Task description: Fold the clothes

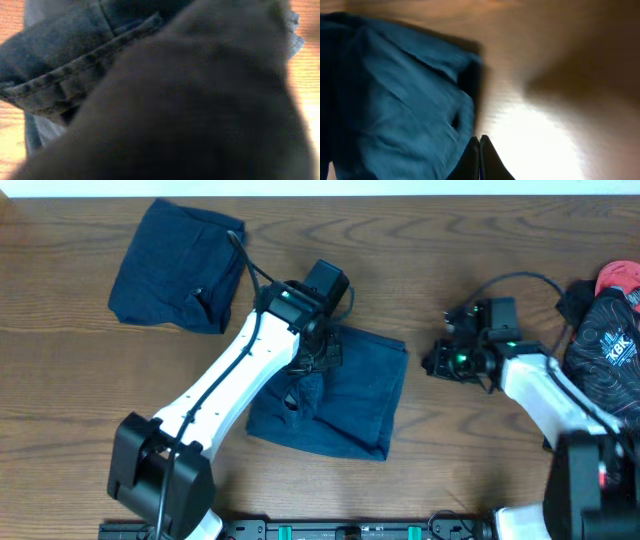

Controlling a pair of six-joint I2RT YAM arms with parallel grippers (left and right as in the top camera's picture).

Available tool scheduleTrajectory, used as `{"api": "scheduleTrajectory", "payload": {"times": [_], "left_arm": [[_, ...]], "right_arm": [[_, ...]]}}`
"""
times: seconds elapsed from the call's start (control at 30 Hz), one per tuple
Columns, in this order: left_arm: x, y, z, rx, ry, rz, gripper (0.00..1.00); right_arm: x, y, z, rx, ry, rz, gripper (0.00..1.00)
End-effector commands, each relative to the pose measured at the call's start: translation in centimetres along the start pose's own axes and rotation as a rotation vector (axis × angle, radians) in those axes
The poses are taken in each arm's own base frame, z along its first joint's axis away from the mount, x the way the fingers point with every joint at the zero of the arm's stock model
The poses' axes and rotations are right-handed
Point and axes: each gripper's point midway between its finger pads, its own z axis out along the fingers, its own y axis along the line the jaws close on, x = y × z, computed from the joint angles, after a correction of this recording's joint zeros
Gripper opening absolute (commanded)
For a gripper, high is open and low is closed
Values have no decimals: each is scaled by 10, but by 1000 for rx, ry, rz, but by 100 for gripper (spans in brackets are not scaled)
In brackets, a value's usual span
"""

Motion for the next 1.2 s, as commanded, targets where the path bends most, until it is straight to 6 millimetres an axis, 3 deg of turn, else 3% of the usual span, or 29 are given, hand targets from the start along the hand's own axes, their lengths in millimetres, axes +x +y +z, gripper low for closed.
{"api": "scheduleTrajectory", "payload": {"times": [0.0,0.17,0.33,0.5,0.83,1.03,1.17], "left_arm": [[-3,-7,-14,39,-24,22,6],[-4,-6,-14,30,-30,27,6],[-5,-6,-14,30,-30,33,6],[-4,-10,-15,50,-23,33,6],[3,-36,-24,179,22,15,6],[0,-76,-26,269,-41,84,6],[2,-91,-14,270,-45,77,6]], "right_arm": [[1,22,15,-139,29,-98,1],[2,16,36,-165,46,-82,1],[4,-11,58,-67,58,-13,1],[10,-22,79,-85,83,16,1],[10,-29,75,-93,88,63,1],[11,-30,75,-88,92,69,1],[13,-34,76,-67,96,74,1]]}}
